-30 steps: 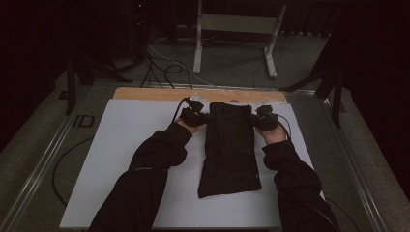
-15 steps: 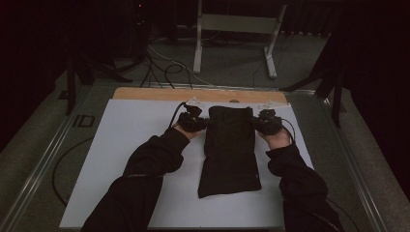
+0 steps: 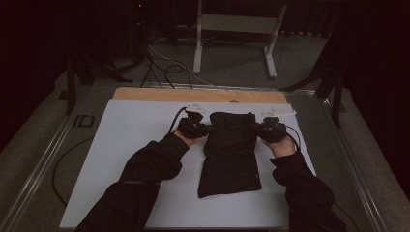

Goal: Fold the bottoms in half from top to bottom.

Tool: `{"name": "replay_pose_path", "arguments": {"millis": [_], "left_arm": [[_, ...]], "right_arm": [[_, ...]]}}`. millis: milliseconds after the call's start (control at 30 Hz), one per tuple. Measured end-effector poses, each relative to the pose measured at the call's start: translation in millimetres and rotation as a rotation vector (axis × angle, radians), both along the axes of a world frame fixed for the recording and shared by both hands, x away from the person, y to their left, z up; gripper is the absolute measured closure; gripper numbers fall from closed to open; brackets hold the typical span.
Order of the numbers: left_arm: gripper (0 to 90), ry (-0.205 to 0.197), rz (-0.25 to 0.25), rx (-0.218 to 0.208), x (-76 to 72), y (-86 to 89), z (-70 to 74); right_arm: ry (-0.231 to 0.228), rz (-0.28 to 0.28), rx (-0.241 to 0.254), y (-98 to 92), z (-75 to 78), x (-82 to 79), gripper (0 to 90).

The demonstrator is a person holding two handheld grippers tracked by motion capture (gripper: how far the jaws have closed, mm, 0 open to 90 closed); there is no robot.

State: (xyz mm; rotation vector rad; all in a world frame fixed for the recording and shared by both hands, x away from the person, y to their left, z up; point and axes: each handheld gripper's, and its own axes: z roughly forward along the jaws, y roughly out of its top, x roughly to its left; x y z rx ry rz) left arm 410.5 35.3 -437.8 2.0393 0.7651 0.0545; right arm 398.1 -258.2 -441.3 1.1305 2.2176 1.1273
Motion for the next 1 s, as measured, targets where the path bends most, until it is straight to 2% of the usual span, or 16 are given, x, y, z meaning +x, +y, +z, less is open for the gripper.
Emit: {"name": "replay_pose_path", "arguments": {"millis": [267,567,667,767,1000], "left_arm": [[87.8,0.010,-0.024,0.003,-11.1,0.2,1.2],[87.8,0.026,-0.041,-0.023,-21.8,3.2,-1.9],[87.8,0.016,-0.048,-0.019,-26.3,3.8,-2.3],[87.8,0.011,-0.052,-0.012,-30.3,4.2,-4.3],[87.8,0.021,-0.057,-0.012,-42.2,3.8,-11.6]], "right_arm": [[-0.006,0.017,0.003,-2.0,0.5,-13.6,85.0],[-0.010,0.037,-0.003,-2.8,2.3,-24.8,85.0],[-0.015,0.045,0.001,-3.4,2.5,-28.9,85.0],[-0.015,0.063,-0.005,-4.4,-0.2,-35.6,85.0],[0.004,0.064,0.007,-5.0,-7.3,-48.6,85.0]]}}
